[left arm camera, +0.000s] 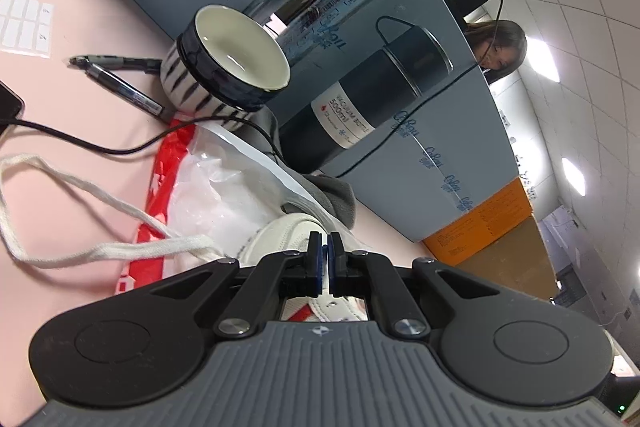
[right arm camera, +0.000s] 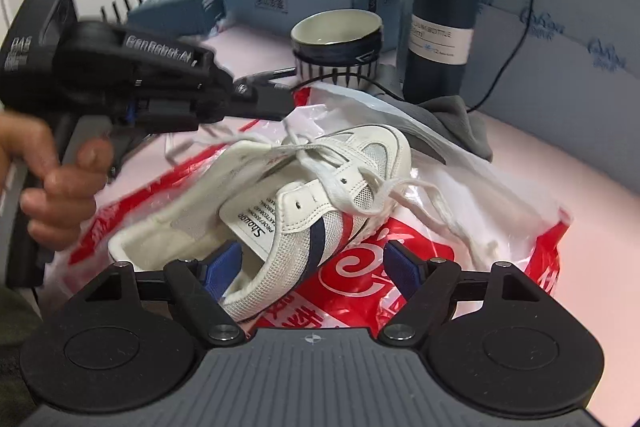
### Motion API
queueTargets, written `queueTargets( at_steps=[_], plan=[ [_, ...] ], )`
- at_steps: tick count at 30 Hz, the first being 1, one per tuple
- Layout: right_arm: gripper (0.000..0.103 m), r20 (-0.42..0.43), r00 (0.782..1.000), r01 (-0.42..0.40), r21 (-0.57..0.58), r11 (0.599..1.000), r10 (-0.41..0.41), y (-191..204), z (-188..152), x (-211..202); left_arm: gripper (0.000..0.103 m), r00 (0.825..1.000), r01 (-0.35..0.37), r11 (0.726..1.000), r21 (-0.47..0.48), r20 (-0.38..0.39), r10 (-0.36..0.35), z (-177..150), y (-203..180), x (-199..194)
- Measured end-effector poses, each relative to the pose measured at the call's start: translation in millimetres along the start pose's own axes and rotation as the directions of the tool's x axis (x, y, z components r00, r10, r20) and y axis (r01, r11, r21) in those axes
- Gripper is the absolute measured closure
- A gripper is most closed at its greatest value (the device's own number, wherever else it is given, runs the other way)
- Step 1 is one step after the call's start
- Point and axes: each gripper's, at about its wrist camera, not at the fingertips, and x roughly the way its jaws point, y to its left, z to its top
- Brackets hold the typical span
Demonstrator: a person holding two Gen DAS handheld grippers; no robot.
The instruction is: Lace up shoes with both hands
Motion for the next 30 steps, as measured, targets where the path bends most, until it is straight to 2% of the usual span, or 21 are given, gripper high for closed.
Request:
queueTargets(
  at_steps=[3,6,9,11,14,16,21,25,30],
  plan=[
    [0.026,-0.009,1.000,-0.018,0.039,0.999,0.019,-6,-1,4,0.099,1.000,0.006,1.000,0.002,-0.024,-0.006,-1,-1,4],
    [0.026,-0.015,0.999,-0.035,0.070,0.997,0.036,-11,-2,8,0.090,0.999,0.006,1.000,0.014,-0.038,-0.006,-3,-3,8],
    [0.025,-0.014,0.999,-0.041,0.072,0.997,0.042,-12,-1,10,0.090,0.998,0.001,1.000,0.021,-0.059,0.000,-5,-5,12],
    [0.025,-0.015,0.999,-0.049,0.070,0.996,0.050,-13,0,12,0.091,0.997,0.006,1.000,0.025,-0.073,-0.004,-6,-5,14],
    [0.024,-0.029,0.997,-0.071,0.075,0.995,0.073,-14,3,19,0.099,0.997,-0.018,0.998,0.057,-0.069,0.022,-6,-8,13],
    [0.020,-0.037,0.996,-0.074,0.093,0.993,0.078,-14,3,23,0.100,0.998,-0.031,0.996,0.081,-0.059,0.036,-6,-10,11],
    [0.003,-0.047,0.996,-0.066,0.152,0.986,0.074,-16,-2,33,0.101,0.998,-0.057,0.992,0.117,-0.028,0.061,-4,-14,4],
    [0.000,-0.055,0.996,-0.060,0.198,0.978,0.072,-18,-6,40,0.101,0.998,-0.056,0.993,0.105,-0.005,0.057,0,-13,-2],
    [0.000,-0.061,0.997,-0.033,0.220,0.975,0.047,-19,-7,39,0.101,0.998,-0.041,0.995,0.092,-0.039,0.045,-2,-11,4]
  ],
)
